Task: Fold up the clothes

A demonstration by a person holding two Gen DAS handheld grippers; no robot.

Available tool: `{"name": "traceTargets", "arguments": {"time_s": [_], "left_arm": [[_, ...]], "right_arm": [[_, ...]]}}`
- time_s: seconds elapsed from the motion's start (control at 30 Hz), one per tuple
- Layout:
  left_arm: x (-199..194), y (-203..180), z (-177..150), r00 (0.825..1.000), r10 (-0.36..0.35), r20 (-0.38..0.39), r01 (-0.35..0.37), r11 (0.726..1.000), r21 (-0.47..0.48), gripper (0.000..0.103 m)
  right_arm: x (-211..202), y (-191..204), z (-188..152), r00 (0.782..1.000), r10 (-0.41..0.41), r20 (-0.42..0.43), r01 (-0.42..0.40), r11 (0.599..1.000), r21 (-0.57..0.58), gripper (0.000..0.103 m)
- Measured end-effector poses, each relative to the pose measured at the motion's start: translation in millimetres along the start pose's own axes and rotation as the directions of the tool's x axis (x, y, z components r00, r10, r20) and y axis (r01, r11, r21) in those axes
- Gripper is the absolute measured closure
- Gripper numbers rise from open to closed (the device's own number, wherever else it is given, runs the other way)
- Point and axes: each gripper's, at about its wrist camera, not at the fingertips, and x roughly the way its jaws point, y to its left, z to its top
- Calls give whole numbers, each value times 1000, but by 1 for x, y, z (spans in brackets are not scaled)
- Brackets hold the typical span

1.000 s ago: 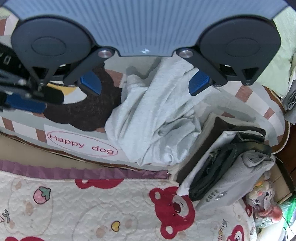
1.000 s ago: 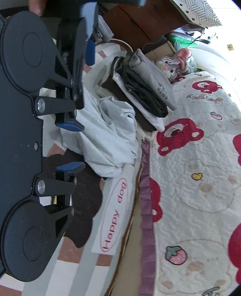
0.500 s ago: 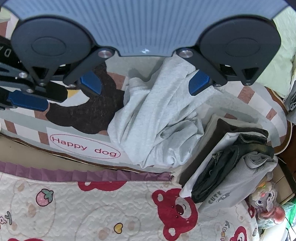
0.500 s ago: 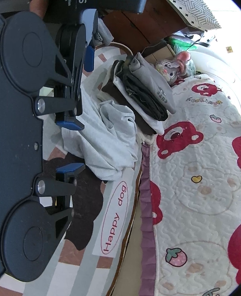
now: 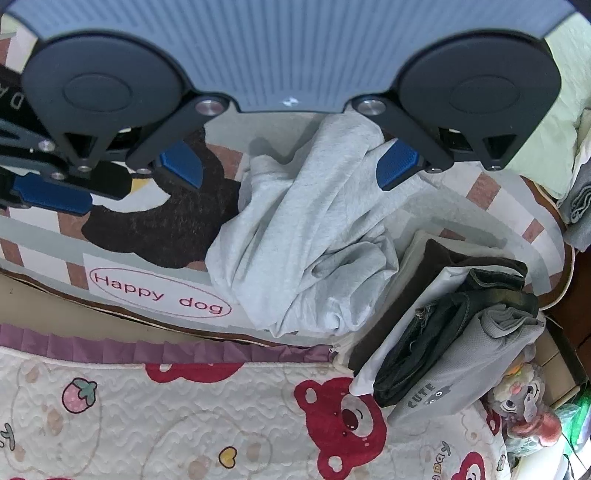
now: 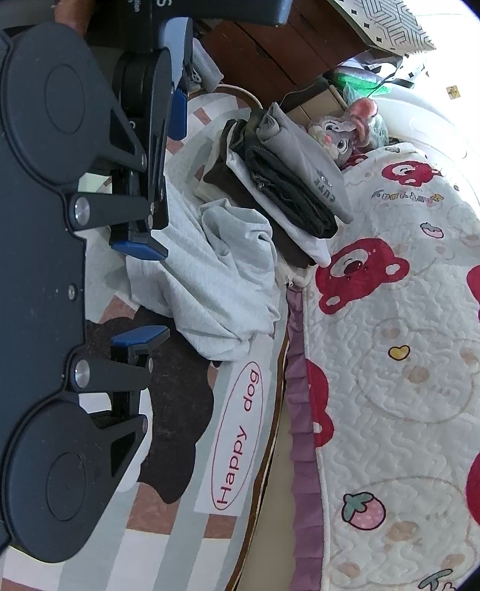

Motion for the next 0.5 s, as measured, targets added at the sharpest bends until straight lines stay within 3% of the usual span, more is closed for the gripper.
{"name": "traceTargets", "arguments": {"time_s": [0.5], "left_arm": [[0,-2,-2,1000,-6,7,6,1000,19,1]], "right_arm": [[3,-5,-5,999,32,-23,-31,998,48,59]]}}
